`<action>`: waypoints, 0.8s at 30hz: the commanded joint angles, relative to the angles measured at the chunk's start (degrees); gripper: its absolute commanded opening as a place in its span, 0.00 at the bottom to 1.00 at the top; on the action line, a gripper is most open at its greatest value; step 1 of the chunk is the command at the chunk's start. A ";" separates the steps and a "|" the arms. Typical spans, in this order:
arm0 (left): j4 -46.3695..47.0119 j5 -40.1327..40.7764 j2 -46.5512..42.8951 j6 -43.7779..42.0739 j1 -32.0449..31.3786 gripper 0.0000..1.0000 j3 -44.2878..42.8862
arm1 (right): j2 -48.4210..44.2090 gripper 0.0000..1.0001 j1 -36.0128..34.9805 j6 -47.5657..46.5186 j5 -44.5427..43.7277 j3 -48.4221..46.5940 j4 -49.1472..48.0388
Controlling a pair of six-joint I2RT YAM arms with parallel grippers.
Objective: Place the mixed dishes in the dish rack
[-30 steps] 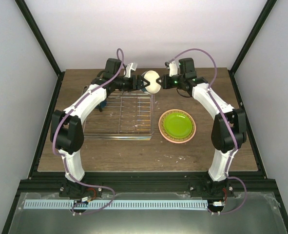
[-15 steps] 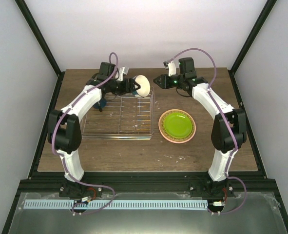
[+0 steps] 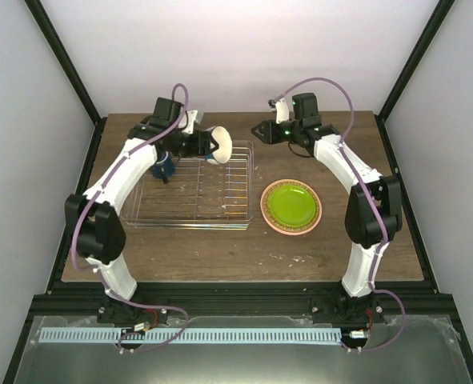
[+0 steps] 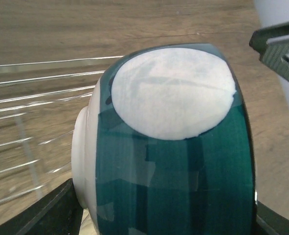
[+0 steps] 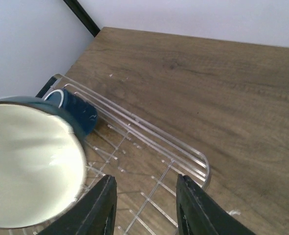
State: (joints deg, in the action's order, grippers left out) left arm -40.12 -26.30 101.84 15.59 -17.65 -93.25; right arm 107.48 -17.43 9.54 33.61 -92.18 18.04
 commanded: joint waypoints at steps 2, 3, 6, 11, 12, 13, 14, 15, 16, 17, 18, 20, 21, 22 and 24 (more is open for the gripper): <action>-9.61 12.96 -8.20 -4.76 0.25 0.42 -3.01 | 3.31 0.43 0.42 -0.45 -1.95 -6.25 0.35; -11.20 15.92 -9.20 -5.00 0.25 0.42 -2.85 | 3.67 0.46 0.54 -0.47 -2.23 -6.89 0.34; -15.87 22.04 -11.75 -5.14 0.16 0.42 -2.24 | 4.87 0.64 0.94 -0.80 -3.38 -8.96 0.96; -22.69 32.02 -15.40 -4.33 -0.47 0.42 0.31 | 6.45 0.81 1.51 -1.25 -4.66 -11.68 1.80; -24.00 34.42 -15.78 -3.90 -0.72 0.43 0.75 | 6.67 0.85 1.66 -1.15 -4.82 -11.89 1.76; -25.61 36.93 -15.81 -3.61 -0.98 0.43 0.95 | 6.77 0.86 1.63 -1.19 -4.87 -12.00 1.74; -27.14 39.45 -15.63 -3.45 -1.41 0.43 1.00 | 6.92 0.86 1.66 -1.27 -4.90 -12.16 1.86; -28.93 42.34 -15.17 -3.12 -1.95 0.43 0.99 | 6.99 0.86 1.65 -1.34 -4.88 -12.29 1.95; -30.56 45.26 -14.52 -2.95 -2.61 0.43 1.04 | 7.10 0.87 1.69 -1.31 -5.02 -12.41 2.06; -32.00 47.89 -13.75 -2.75 -3.36 0.43 1.17 | 7.12 0.87 1.66 -1.34 -4.99 -12.41 2.20; -33.59 51.54 -12.76 -2.33 -4.14 0.43 1.34 | 7.13 0.88 1.70 -1.36 -5.09 -12.36 2.27; -35.90 55.82 -10.76 -1.34 -5.72 0.43 2.12 | 6.98 0.88 1.78 -1.47 -5.23 -12.28 2.45; -36.98 57.49 -9.73 -0.66 -6.46 0.43 2.59 | 6.77 0.88 1.71 -1.62 -5.26 -12.17 2.51; -37.85 58.66 -8.74 0.24 -6.93 0.43 2.85 | 6.60 0.88 1.73 -1.75 -5.36 -12.01 2.60; -38.66 60.40 -6.99 1.64 -7.26 0.43 3.56 | 6.25 0.88 1.70 -1.95 -5.48 -11.67 2.82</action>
State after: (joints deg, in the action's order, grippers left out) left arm -74.41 23.75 91.79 13.96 -23.68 -90.98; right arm 113.84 -15.92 8.51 28.80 -101.65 19.97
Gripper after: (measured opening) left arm 0.695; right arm 0.882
